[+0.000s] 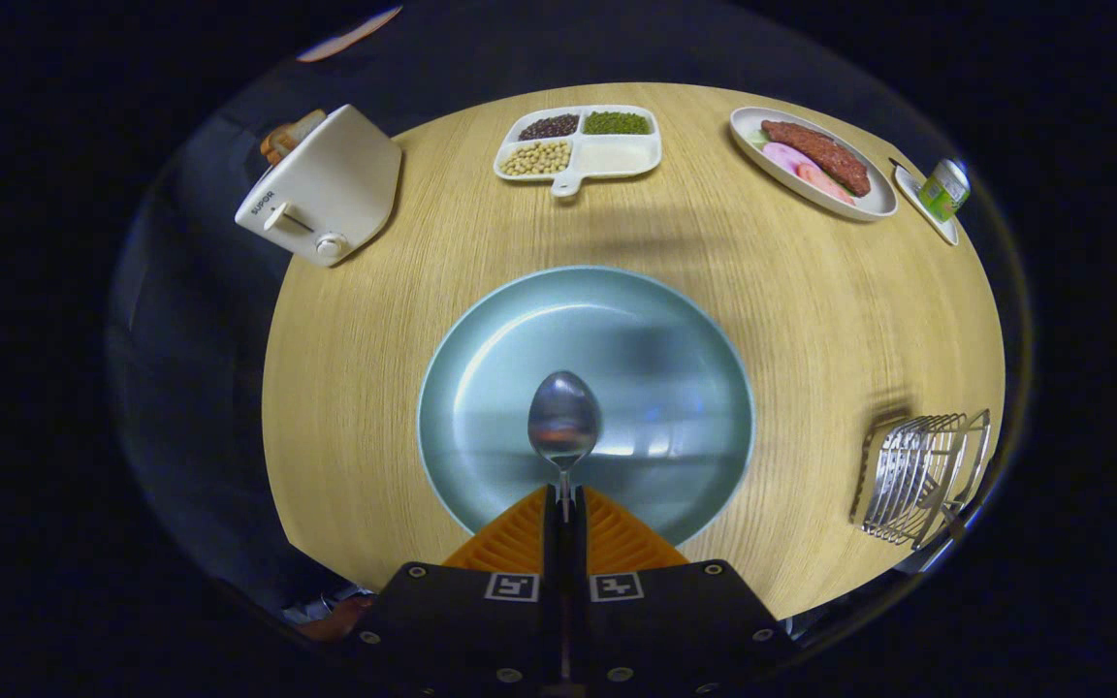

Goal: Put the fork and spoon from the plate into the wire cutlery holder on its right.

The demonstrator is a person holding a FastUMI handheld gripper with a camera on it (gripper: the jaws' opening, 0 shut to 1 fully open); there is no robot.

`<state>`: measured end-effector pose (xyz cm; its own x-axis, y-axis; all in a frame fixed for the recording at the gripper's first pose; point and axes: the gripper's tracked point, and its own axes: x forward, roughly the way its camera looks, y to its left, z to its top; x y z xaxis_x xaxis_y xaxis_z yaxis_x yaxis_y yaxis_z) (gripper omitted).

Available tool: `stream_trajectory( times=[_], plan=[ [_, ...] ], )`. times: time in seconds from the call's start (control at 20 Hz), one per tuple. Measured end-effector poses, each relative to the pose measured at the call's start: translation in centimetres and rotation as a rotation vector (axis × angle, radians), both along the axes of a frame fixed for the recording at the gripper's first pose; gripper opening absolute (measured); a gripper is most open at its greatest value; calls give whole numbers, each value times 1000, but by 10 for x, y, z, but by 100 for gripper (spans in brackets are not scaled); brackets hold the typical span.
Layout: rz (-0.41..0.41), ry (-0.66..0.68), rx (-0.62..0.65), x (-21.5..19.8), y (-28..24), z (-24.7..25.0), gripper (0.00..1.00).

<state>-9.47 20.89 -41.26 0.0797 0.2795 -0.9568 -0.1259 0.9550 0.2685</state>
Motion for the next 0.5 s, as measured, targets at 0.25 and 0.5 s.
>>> stream_trajectory(
  times=[0.25, 0.5],
  plan=[
    [-80, -41, 11, 4, -48, 26, 5],
    [-172, -106, -25, 8, -124, 63, 5]
  ],
)
